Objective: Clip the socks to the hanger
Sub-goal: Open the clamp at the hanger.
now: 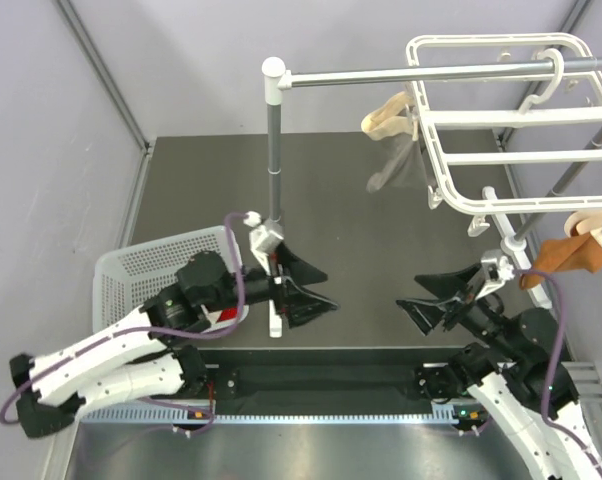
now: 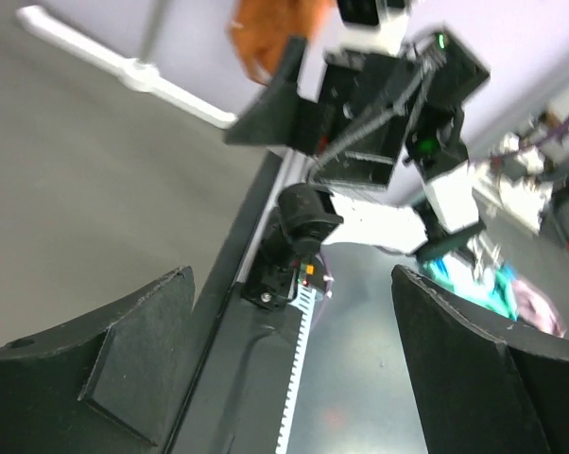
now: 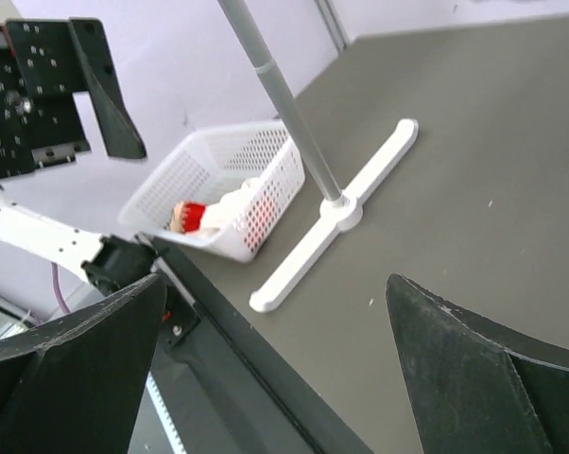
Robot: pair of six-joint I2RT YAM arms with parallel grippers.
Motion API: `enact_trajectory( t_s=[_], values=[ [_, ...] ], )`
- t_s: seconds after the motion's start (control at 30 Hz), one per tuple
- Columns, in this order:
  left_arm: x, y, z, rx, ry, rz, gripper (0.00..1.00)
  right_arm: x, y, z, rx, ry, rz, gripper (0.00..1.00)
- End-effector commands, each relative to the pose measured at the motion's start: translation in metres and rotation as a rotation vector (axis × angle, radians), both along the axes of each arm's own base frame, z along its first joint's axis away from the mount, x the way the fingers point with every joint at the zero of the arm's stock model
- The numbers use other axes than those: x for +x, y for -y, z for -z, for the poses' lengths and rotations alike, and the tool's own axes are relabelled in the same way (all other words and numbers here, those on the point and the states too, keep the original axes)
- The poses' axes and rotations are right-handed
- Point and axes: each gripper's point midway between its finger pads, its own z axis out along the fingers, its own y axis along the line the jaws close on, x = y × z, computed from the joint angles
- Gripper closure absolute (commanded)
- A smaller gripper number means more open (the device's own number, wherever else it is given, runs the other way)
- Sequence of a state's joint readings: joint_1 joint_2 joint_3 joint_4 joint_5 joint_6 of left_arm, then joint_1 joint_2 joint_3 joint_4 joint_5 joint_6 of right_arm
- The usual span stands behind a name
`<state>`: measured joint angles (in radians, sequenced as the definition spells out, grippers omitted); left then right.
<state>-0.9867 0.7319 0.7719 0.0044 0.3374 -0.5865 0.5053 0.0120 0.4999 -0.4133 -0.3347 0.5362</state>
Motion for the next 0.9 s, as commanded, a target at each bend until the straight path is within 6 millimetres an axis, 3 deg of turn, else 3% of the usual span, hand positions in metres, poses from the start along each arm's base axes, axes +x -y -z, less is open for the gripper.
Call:
enact_trajectory(
  t_s=[0.0,0.03,0.07,0.1,0.13,0.2,0.23,0.4,0.47,0.5,0.53,0.57,0.67,0.87],
  values=[
    [0.001,0.031,-0.04,-0.04,0.215,-0.03,0.1,-0.011,0.016,-0.033,0.002,0.084,0.047,0.0],
    [-0.014,0.042,-0.052,-0.057,0.249,0.012,0.09,-0.011,0.02,-0.037,-0.001,0.091,0.067,0.02],
    [-0.015,0.05,-0.056,-0.053,0.312,0.015,0.09,-0.013,0.023,-0.037,-0.008,0.083,0.075,0.03],
    [-0.011,0.066,-0.047,-0.015,0.327,0.01,0.09,-0.019,0.029,-0.051,0.004,0.114,0.093,0.03],
    [-0.016,0.074,-0.061,-0.033,0.358,0.022,0.08,-0.016,0.037,-0.056,0.009,0.115,0.142,0.05],
    [-0.012,0.098,-0.056,-0.005,0.407,0.048,0.07,-0.022,0.053,-0.069,0.012,0.106,0.208,0.07],
    [-0.015,0.104,-0.07,-0.031,0.43,0.068,0.07,-0.022,0.058,-0.071,0.002,0.1,0.234,0.08],
    [-0.006,0.14,-0.095,-0.133,0.504,0.065,0.05,-0.033,0.081,-0.102,-0.046,0.13,0.308,0.09],
    [-0.005,0.149,-0.101,-0.153,0.527,0.066,0.04,-0.03,0.088,-0.112,-0.067,0.13,0.35,0.1],
    [-0.002,0.161,-0.094,-0.138,0.528,0.07,0.04,-0.036,0.092,-0.126,-0.066,0.16,0.354,0.11],
    [0.0,0.166,-0.105,-0.163,0.54,0.063,0.04,-0.033,0.096,-0.127,-0.089,0.145,0.379,0.12],
    [0.005,0.178,-0.096,-0.145,0.54,0.06,0.04,-0.031,0.094,-0.138,-0.104,0.142,0.374,0.13],
    [0.009,0.188,-0.114,-0.218,0.583,0.036,0.05,-0.019,0.088,-0.141,-0.182,0.102,0.361,0.15],
    [0.032,0.213,-0.114,-0.265,0.642,-0.049,0.12,-0.029,0.085,-0.165,-0.168,0.149,0.319,0.17]
  ],
)
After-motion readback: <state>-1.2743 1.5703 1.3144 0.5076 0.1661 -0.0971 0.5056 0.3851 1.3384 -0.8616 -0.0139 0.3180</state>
